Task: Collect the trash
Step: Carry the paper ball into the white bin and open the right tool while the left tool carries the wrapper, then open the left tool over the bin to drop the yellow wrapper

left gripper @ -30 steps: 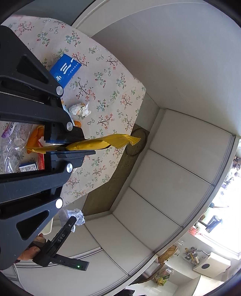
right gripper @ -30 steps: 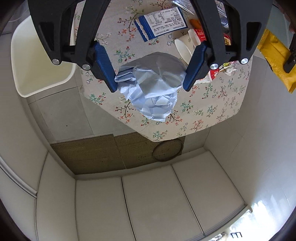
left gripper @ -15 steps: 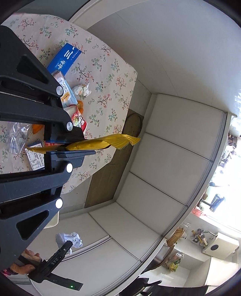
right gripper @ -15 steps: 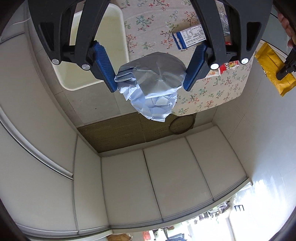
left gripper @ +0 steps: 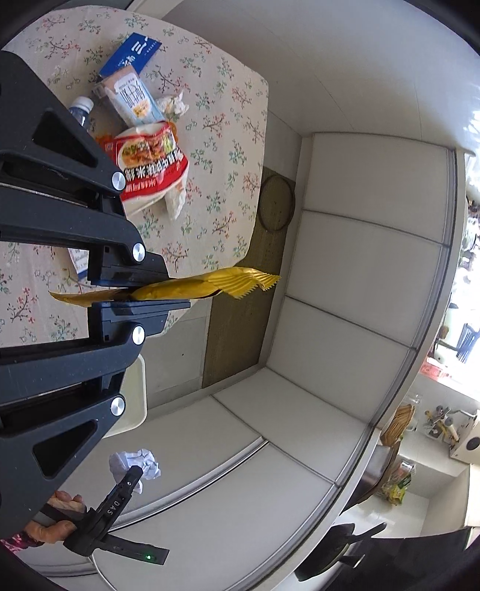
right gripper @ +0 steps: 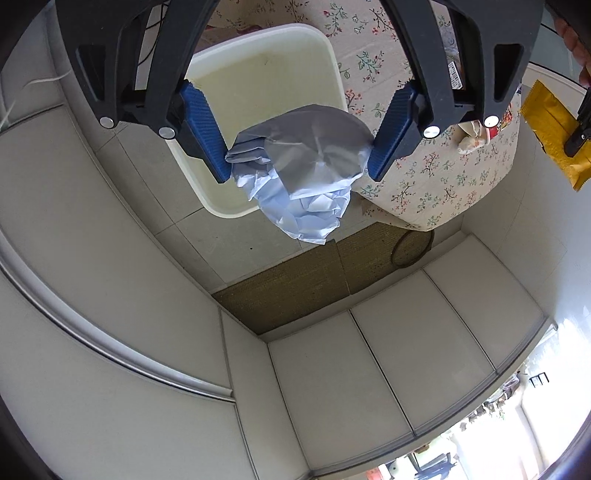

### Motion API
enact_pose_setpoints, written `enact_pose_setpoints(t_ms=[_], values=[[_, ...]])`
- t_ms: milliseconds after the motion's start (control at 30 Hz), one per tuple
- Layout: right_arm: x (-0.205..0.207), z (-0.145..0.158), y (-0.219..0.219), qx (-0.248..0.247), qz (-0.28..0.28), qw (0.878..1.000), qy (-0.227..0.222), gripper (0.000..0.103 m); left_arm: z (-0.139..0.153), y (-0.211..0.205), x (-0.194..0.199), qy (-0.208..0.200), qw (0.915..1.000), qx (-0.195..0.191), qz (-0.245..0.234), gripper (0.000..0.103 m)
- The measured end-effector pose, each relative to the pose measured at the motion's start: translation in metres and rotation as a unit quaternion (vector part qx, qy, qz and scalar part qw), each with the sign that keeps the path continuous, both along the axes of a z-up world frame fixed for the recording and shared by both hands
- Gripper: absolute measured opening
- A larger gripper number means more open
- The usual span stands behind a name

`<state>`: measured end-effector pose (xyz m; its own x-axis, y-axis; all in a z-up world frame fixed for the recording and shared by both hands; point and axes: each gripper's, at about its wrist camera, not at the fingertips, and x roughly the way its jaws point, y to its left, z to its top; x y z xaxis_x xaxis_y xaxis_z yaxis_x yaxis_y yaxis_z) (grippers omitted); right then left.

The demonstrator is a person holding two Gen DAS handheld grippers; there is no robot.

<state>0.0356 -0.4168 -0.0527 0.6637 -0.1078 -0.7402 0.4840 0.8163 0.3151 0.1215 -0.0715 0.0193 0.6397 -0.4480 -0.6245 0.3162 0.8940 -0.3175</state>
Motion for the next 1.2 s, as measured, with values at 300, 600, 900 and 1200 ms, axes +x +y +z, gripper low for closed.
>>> enact_pose_setpoints(t_ms=[300, 600, 900, 1200], values=[[-0.029, 0.005, -0.029, -0.021, -0.036, 0.999, -0.016, 0.087, -0.013, -0.093, -0.010, 0.011, 0.9968, -0.006, -0.079, 0.005], [-0.063, 0.014, -0.055, -0.147, -0.120, 0.982, -0.007, 0.095, -0.032, -0.178, -0.020, 0.019, 0.9885, -0.020, -0.149, 0.005], [-0.082, 0.007, -0.088, -0.158, -0.165, 0.973, 0.012, 0.095, -0.075, -0.235, -0.023, 0.030, 0.9812, 0.001, -0.191, 0.018], [-0.080, 0.015, -0.077, -0.189, -0.165, 0.968, 0.002, 0.096, -0.074, -0.234, -0.025, 0.013, 0.9864, 0.031, -0.161, 0.068]])
